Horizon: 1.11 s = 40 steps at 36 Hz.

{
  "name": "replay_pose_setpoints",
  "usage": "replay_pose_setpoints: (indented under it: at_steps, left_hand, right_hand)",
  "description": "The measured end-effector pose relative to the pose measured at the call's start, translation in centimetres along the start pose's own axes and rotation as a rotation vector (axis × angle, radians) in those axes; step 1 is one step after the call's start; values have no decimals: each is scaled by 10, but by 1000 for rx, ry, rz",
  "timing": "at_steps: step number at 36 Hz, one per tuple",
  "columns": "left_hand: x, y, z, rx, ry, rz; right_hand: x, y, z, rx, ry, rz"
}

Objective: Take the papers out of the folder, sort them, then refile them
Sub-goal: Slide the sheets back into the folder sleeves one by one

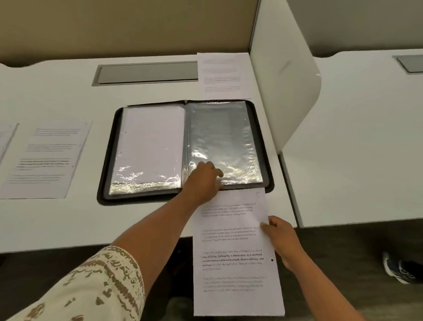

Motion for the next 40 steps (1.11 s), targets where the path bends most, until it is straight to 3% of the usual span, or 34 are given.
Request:
replay_pose_setpoints:
  at_steps: [3, 17, 40]
  left_hand:
    - [1, 1, -4, -22, -84, -123]
    - [4, 4, -6, -90, -153, -181]
    - [-9, 9, -18, 12, 42, 179]
  right_hand:
    - [1, 1, 0, -14, 2, 29]
    - [-12, 10, 5, -66, 9, -17]
    - [-48, -3, 0, -185, -10, 5]
Point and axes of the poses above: each hand's wrist, its own z-axis away from the middle knuckle, its own y-axis out of the back of the hand, x = y × z, the point moved 2 cm from there along -z, towards the middle knuckle, and after that the axes turned 7 degrees about -y, right-handed, at the moved point
